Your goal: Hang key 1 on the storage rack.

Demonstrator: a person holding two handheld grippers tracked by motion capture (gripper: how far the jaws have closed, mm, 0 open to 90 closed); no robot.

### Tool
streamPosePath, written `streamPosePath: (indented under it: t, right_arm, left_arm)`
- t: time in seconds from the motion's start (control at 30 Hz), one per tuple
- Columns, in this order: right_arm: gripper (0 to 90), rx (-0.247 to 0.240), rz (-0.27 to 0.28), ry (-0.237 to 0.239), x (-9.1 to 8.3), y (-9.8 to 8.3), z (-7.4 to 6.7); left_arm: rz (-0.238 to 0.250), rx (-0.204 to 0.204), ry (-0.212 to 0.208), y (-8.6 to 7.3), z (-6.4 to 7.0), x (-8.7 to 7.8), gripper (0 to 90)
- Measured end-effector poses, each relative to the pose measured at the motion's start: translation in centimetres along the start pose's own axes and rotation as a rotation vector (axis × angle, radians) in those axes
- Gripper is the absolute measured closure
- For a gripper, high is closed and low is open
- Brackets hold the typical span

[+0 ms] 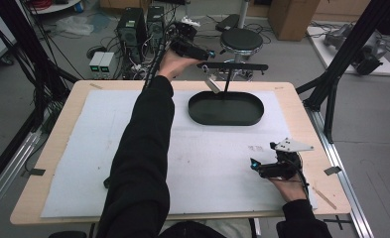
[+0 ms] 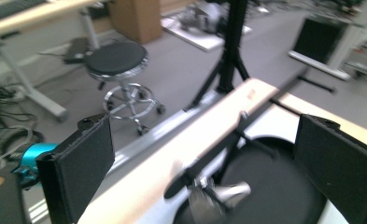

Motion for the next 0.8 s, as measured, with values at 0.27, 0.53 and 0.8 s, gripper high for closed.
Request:
streamPosePath:
  t: [0.27,0.53,0.8]
  right_arm:
    - [0.8,0.001,-0.005,0.006,0.2,0.1,-0.2]
    - [0.8,0.003,-0.009,0.006,0.4,0.1,-0.1]
    - [0.8,0.001,-0.013,0.008,0.4,0.1,-0.2]
  left_arm:
    - [-0.014,-0.001,-0.007,-2.6,-1.7,-2.2,6.1]
    - [-0.025,-0.019,-0.003,-4.7,-2.8,-4.2,6.1]
    - [-0.031,-0.008,-0.02,-5.5,-2.8,-6.2,6.1]
Point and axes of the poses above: each handheld gripper's, and its own axes: x roughly forward along the jaws, y roughly out of its top, z roughly to its right, the point moved 1 cm from there along x, roughly forward along the jaws, and after that the axes turned 1 degree about z, right-handed, at the moved point
